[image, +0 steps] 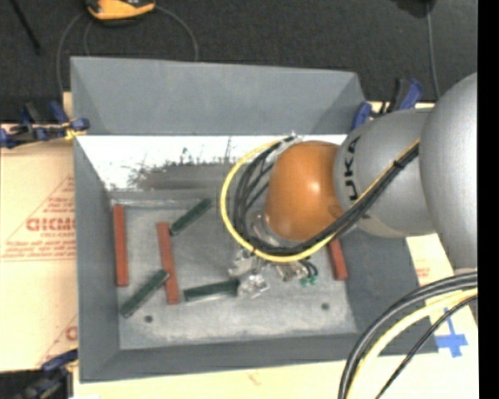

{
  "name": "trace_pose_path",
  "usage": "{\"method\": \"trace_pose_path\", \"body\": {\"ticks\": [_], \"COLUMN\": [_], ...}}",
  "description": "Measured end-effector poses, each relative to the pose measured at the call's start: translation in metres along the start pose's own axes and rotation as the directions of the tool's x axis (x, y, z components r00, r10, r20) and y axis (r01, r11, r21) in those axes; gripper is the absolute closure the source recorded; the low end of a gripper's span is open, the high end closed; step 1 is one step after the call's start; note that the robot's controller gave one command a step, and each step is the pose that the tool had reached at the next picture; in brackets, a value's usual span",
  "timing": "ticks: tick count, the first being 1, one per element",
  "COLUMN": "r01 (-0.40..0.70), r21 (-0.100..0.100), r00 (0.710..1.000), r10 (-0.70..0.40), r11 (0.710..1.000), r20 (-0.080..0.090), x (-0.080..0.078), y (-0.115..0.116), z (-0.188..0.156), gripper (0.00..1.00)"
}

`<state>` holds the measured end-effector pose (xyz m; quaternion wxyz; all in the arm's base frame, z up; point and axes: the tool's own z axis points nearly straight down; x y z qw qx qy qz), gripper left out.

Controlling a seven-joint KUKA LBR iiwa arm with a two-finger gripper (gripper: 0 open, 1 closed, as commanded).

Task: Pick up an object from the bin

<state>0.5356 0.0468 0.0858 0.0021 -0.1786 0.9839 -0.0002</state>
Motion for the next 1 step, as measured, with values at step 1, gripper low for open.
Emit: {"method": "trace_pose_path", "body": {"ticks": [1], "r01": [-0.029], "r21": [0.001], "r00": [1.000], "r10": [0.029], "r11": [1.000], "r20": [0.000], "x": [0.0081], "y": [0.0002], "z": [-0.1358], "gripper": [1.00]}}
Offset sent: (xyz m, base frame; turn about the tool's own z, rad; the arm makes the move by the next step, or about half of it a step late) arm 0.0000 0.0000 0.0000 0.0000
